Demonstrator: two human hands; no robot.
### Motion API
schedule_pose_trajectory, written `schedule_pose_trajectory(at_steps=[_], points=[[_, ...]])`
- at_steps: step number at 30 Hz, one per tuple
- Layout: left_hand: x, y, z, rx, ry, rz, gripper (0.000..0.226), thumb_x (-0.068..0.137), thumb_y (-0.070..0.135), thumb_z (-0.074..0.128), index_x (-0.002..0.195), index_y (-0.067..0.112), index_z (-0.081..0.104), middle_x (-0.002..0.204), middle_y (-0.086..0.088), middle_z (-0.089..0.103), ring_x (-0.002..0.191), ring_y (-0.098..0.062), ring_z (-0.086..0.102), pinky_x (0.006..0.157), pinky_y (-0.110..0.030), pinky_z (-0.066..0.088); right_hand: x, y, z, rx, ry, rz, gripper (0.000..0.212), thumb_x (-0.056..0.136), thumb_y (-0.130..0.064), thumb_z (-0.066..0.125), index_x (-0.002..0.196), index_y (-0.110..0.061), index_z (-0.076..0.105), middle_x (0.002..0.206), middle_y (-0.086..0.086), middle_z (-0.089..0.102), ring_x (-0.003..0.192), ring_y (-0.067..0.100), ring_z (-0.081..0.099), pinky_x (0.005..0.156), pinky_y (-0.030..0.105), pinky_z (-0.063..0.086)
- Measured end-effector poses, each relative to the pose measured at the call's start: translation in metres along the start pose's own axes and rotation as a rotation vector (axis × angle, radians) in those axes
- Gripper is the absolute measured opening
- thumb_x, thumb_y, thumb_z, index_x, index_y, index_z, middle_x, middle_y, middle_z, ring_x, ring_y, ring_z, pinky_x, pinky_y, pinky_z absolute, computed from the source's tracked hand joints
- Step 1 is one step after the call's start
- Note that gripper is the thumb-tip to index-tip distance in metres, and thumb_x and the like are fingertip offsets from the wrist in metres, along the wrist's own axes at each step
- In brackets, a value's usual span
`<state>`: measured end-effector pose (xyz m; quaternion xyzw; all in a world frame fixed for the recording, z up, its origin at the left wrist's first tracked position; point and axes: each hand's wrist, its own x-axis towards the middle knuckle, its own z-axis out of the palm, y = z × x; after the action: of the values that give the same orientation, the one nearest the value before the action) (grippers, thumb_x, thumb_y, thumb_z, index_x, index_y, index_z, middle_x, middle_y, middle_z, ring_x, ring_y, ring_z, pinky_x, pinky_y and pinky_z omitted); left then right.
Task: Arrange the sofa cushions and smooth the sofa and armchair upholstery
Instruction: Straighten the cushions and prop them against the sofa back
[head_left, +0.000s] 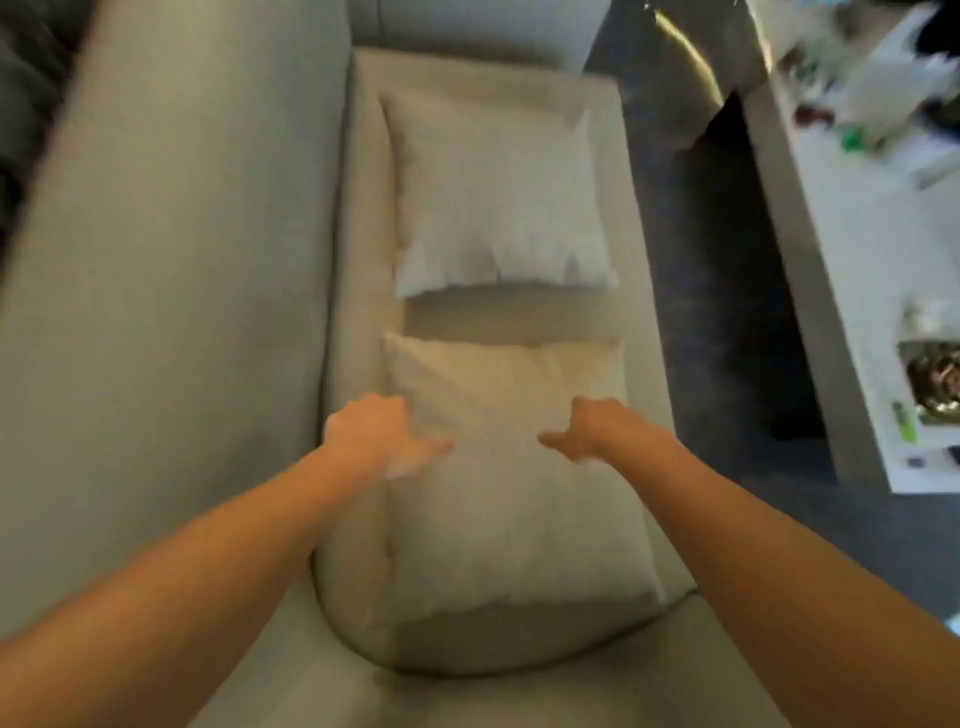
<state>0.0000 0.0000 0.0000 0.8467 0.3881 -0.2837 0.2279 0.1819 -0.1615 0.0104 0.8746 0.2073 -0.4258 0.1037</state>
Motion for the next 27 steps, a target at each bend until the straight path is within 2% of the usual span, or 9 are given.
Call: schedule_pose_trajectory(at_steps=[2,4,6,9,13,16,20,25,27], points=[[0.026,-0.001,0.038,-0.162,0.009,-0.120,0.117,0.044,0.096,0.055,0.133,0.020,0.047,0.135,-0.013,0.058,0.122,-0.037,0.056,0.097,-0.046,0.049,0.029,0.025,0.035,0.131,0.027,0.107,0.112,0.074,-0.078,0.057,0.156,-0.026,0.002,0.160,0.023,0.016,0.143,0.044,0.027,0.114,0.055,0.029],[0.044,-0.005,0.077,-0.454,-0.030,-0.213,0.139,0.035,0.094,0.064,0.142,0.013,0.028,0.145,-0.013,0.046,0.132,-0.037,0.047,0.105,-0.046,0.043,0.049,0.047,0.073,0.294,0.066,0.123,0.118,0.065,-0.085,0.058,0.148,-0.049,-0.018,0.162,0.024,-0.003,0.144,0.049,0.019,0.117,0.059,0.021],[0.054,-0.004,0.109,-0.745,-0.041,-0.204,0.126,0.035,0.085,0.073,0.127,0.013,0.024,0.138,-0.007,0.046,0.127,-0.031,0.050,0.102,-0.037,0.040,0.060,0.056,0.102,0.452,0.150,0.102,0.112,0.057,-0.092,0.052,0.136,-0.064,-0.023,0.160,0.025,-0.007,0.139,0.054,0.022,0.115,0.062,0.020],[0.056,-0.002,0.126,-0.909,0.080,-0.179,0.105,0.043,0.075,0.080,0.113,0.020,0.025,0.125,-0.002,0.048,0.114,-0.025,0.055,0.098,-0.037,0.042,0.065,0.064,0.117,0.542,0.273,0.047,0.110,0.043,-0.100,0.042,0.131,-0.073,-0.018,0.158,0.021,0.005,0.134,0.056,0.027,0.110,0.065,0.024],[0.026,0.010,0.097,-0.865,0.172,-0.122,0.083,0.059,0.062,0.084,0.111,0.024,0.031,0.118,0.000,0.052,0.108,-0.024,0.057,0.089,-0.035,0.043,0.057,0.071,0.103,0.751,0.210,0.063,0.106,0.056,-0.090,0.054,0.143,-0.064,0.000,0.159,0.014,0.014,0.139,0.046,0.028,0.115,0.057,0.024],[-0.013,0.012,0.037,-0.697,0.238,-0.060,0.070,0.070,0.061,0.075,0.111,0.028,0.028,0.118,0.000,0.043,0.109,-0.029,0.054,0.086,-0.034,0.041,0.046,0.060,0.087,1.044,0.139,0.015,0.081,0.079,-0.077,0.050,0.150,-0.047,0.024,0.159,0.003,0.030,0.143,0.028,0.031,0.117,0.043,0.022],[-0.075,0.003,-0.055,-0.370,0.307,0.013,0.063,0.079,0.064,0.060,0.117,0.029,0.024,0.121,-0.002,0.038,0.106,-0.040,0.056,0.083,-0.040,0.040,0.021,0.001,0.083,1.295,-0.050,-0.021,0.075,0.088,-0.072,0.042,0.148,-0.027,0.042,0.154,-0.001,0.041,0.141,0.019,0.037,0.120,0.046,0.023],[-0.109,-0.036,-0.089,-0.166,0.375,-0.048,0.065,0.084,0.056,0.060,0.128,0.024,0.024,0.125,-0.012,0.039,0.104,-0.047,0.055,0.087,-0.048,0.045,0.009,-0.100,0.113,1.383,-0.110,-0.177,0.056,0.104,-0.045,0.033,0.150,-0.014,0.037,0.157,0.009,0.034,0.144,0.020,0.031,0.122,0.041,0.018],[-0.109,-0.054,-0.079,-0.095,0.314,-0.115,0.072,0.088,0.051,0.059,0.138,0.016,0.021,0.126,-0.016,0.037,0.108,-0.048,0.052,0.092,-0.051,0.044,0.012,-0.127,0.134,1.328,-0.145,-0.144,0.058,0.104,-0.047,0.029,0.155,-0.020,0.024,0.161,0.011,0.026,0.148,0.026,0.022,0.123,0.045,0.013]])
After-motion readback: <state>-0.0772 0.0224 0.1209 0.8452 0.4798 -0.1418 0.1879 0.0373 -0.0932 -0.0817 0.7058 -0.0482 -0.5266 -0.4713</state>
